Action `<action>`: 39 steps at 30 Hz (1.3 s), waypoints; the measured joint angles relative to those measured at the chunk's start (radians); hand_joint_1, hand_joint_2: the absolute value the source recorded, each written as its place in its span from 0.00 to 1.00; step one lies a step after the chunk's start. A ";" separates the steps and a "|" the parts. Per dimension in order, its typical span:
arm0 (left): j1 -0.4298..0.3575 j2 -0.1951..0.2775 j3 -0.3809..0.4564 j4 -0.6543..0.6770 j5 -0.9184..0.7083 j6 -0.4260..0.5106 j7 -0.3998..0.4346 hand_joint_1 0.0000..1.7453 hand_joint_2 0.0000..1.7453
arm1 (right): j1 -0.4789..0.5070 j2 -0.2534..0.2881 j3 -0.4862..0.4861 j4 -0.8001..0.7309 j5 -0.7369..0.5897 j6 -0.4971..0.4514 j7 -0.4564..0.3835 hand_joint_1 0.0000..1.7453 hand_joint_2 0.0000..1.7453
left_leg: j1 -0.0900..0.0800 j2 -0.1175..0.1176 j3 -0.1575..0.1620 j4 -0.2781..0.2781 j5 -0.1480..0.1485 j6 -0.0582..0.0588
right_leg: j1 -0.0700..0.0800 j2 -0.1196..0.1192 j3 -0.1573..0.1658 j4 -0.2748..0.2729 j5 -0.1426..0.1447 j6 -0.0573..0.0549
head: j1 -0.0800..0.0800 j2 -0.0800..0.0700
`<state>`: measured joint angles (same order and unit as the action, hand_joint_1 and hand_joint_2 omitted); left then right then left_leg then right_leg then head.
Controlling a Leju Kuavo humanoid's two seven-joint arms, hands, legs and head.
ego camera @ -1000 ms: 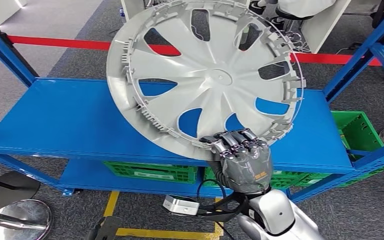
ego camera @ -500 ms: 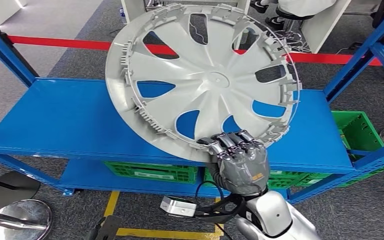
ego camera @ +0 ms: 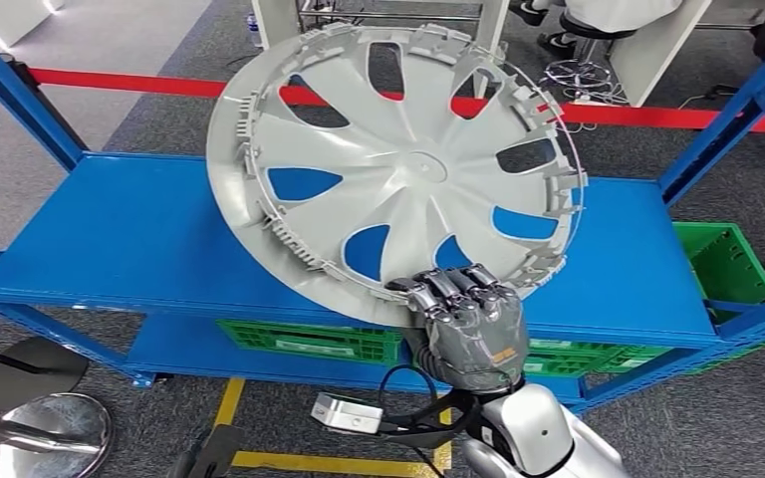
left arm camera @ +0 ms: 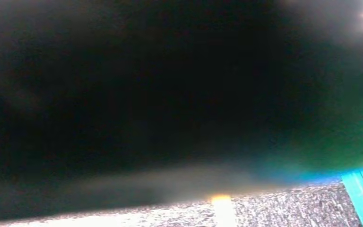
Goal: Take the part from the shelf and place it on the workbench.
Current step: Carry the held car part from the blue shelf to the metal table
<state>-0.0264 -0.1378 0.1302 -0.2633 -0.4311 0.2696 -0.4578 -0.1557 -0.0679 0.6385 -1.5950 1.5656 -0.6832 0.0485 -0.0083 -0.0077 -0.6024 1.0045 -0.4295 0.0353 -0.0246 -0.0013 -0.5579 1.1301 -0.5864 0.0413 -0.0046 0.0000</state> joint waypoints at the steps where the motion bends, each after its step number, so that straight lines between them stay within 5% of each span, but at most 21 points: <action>1: -0.001 0.000 0.000 0.000 0.000 0.000 0.000 0.00 0.00 | -0.001 0.000 0.001 0.001 0.000 0.000 0.001 1.00 1.00 | -0.001 -0.001 -0.003 0.003 0.001 -0.004 | 0.001 0.001 0.034 -0.066 0.026 -0.003 | 0.000 0.000; 3: -0.001 0.000 0.000 0.000 0.000 0.001 0.001 0.00 0.00 | -0.002 0.001 0.002 0.002 0.000 0.000 0.003 1.00 1.00 | -0.002 -0.002 -0.010 0.006 0.008 -0.018 | 0.005 0.003 0.064 -0.128 0.039 -0.007 | -0.001 0.000; 6: 0.000 -0.001 0.000 0.000 -0.001 0.002 0.002 0.00 0.00 | -0.001 0.004 0.002 0.004 0.000 0.000 0.006 1.00 1.00 | 0.001 -0.002 -0.017 0.012 0.010 -0.038 | 0.006 0.002 0.057 -0.132 0.050 -0.023 | -0.001 0.000; 9: -0.001 0.000 0.000 0.000 -0.001 0.003 0.002 0.00 0.00 | -0.003 0.009 0.002 0.004 -0.001 0.000 0.006 1.00 1.00 | 0.007 0.000 -0.054 0.122 -0.082 -0.058 | 0.003 -0.004 0.042 -0.134 0.068 -0.047 | -0.007 0.000; 11: 0.000 0.000 0.000 0.000 -0.001 0.003 0.002 0.00 0.00 | -0.003 0.012 0.002 0.005 -0.002 -0.001 0.006 1.00 1.00 | 0.012 0.001 -0.091 0.252 -0.151 -0.068 | 0.004 -0.007 0.026 -0.129 0.078 -0.051 | -0.009 0.000; 12: 0.000 0.000 0.000 0.000 -0.001 0.003 0.003 0.00 0.00 | -0.003 0.012 0.002 0.006 -0.002 -0.001 0.006 1.00 1.00 | 0.015 0.001 -0.094 0.285 -0.161 -0.071 | 0.005 -0.008 0.018 -0.125 0.081 -0.051 | -0.009 0.000; 13: -0.001 0.000 0.000 0.000 -0.001 0.003 0.003 0.00 0.00 | -0.002 0.012 0.002 0.007 -0.002 -0.001 0.006 1.00 1.00 | 0.018 0.001 -0.080 0.281 -0.152 -0.073 | 0.005 -0.009 0.010 -0.121 0.085 -0.050 | -0.008 0.000; 15: -0.002 0.000 0.000 0.000 -0.001 0.003 0.003 0.00 0.00 | -0.002 0.013 0.002 0.007 -0.004 -0.001 0.006 1.00 1.00 | 0.023 0.001 -0.005 0.171 -0.102 -0.074 | 0.004 -0.009 -0.005 -0.111 0.090 -0.046 | -0.009 0.000; 18: -0.005 0.000 0.000 0.000 -0.001 0.002 0.003 0.00 0.00 | -0.003 0.017 0.002 0.007 -0.014 -0.001 0.006 1.00 1.00 | 0.019 -0.001 0.077 0.023 -0.077 -0.063 | 0.007 -0.008 -0.021 -0.105 0.103 -0.029 | -0.008 0.000; 21: -0.003 0.001 0.000 0.000 0.001 0.001 0.003 0.00 0.00 | -0.002 0.020 0.001 0.010 -0.026 -0.001 0.005 1.00 1.00 | 0.015 0.000 0.067 0.009 -0.065 -0.038 | 0.005 -0.007 -0.031 -0.108 0.118 -0.009 | -0.007 0.000; 23: -0.004 0.001 0.000 0.000 0.002 0.000 0.004 0.00 0.00 | -0.001 0.020 -0.002 0.012 -0.034 -0.001 0.005 1.00 1.00 | 0.015 0.003 0.050 0.003 -0.047 -0.018 | 0.004 -0.005 -0.054 -0.072 0.075 -0.002 | -0.005 0.000; 26: -0.005 0.001 0.001 0.000 0.002 0.000 0.006 0.00 0.00 | 0.001 0.020 -0.007 0.015 -0.049 -0.001 0.003 1.00 1.00 | 0.008 0.005 0.010 0.003 -0.015 -0.001 | 0.005 -0.002 -0.115 0.110 -0.053 0.001 | -0.001 0.000; 28: -0.004 0.000 0.001 0.000 0.002 0.000 0.006 0.00 0.00 | 0.003 0.020 -0.010 0.019 -0.055 -0.001 0.003 1.00 1.00 | 0.001 0.005 -0.018 0.004 0.006 0.001 | 0.007 -0.002 -0.119 0.180 -0.066 -0.003 | -0.001 0.000; 29: -0.004 0.000 0.001 0.000 0.002 0.000 0.006 0.00 0.00 | 0.004 0.020 -0.010 0.020 -0.056 -0.001 0.003 1.00 1.00 | -0.002 0.005 -0.031 0.005 0.016 0.002 | 0.009 -0.002 -0.094 0.162 -0.043 -0.008 | -0.001 0.000; 31: -0.004 0.000 0.001 0.000 0.002 0.000 0.007 0.00 0.00 | 0.003 0.021 -0.013 0.021 -0.061 -0.001 0.002 1.00 1.00 | -0.006 0.004 -0.053 0.006 0.036 0.000 | 0.018 -0.002 0.000 0.035 0.009 -0.023 | -0.001 0.000; 33: -0.004 -0.002 0.001 0.000 0.001 0.000 0.008 0.00 0.00 | 0.002 0.025 -0.018 0.022 -0.070 -0.001 0.002 1.00 1.00 | -0.009 0.004 -0.067 0.006 0.057 -0.007 | 0.027 -0.002 0.090 -0.105 0.016 -0.036 | -0.002 0.000; 34: -0.004 -0.002 0.001 0.000 0.000 0.000 0.009 0.00 0.00 | 0.001 0.027 -0.021 0.022 -0.075 -0.001 0.002 1.00 1.00 | -0.008 0.005 -0.071 0.005 0.068 -0.012 | 0.030 -0.002 0.108 -0.141 0.009 -0.039 | -0.002 0.000; 37: -0.003 -0.001 0.001 0.000 -0.001 -0.002 0.011 0.00 0.00 | 0.000 0.031 -0.027 0.027 -0.085 -0.001 0.001 1.00 1.00 | -0.005 0.006 -0.080 0.002 0.082 -0.030 | 0.030 -0.003 0.091 -0.159 0.032 -0.050 | 0.001 0.000; 39: -0.002 0.000 0.001 0.000 -0.002 -0.002 0.013 0.00 0.00 | -0.002 0.037 -0.030 0.031 -0.089 -0.001 0.000 1.00 1.00 | 0.000 0.005 -0.099 0.053 0.013 -0.043 | 0.023 -0.007 0.072 -0.166 0.062 -0.062 | 0.001 0.000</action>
<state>-0.0282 -0.1379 0.1316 -0.2632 -0.4333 0.2672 -0.4449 -0.1578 -0.0308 0.6089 -1.5639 1.4771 -0.6845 0.0487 -0.0087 -0.0032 -0.7010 1.0572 -0.4163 -0.0082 -0.0011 -0.0088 -0.4861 0.9645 -0.5248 -0.0207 -0.0037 -0.0002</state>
